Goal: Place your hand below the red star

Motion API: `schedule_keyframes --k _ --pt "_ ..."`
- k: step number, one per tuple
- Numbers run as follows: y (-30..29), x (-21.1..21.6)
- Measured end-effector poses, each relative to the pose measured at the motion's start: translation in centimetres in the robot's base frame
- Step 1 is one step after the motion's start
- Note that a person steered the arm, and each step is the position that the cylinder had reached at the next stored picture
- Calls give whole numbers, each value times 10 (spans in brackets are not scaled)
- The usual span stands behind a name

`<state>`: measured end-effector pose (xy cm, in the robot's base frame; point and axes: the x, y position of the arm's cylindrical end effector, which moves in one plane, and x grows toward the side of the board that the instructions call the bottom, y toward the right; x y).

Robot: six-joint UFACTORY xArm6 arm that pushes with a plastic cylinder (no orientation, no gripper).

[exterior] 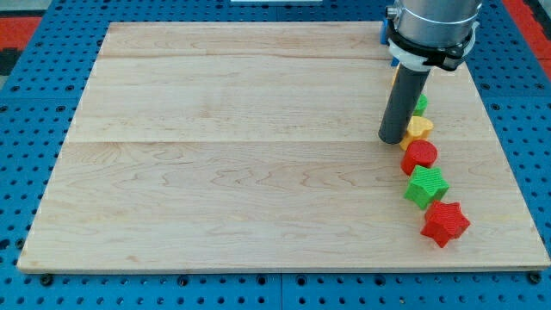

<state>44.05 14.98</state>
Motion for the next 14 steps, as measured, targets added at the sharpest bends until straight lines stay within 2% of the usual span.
schedule_keyframes --k 12,14 --pt "-2 -8" --pt "-22 -8"
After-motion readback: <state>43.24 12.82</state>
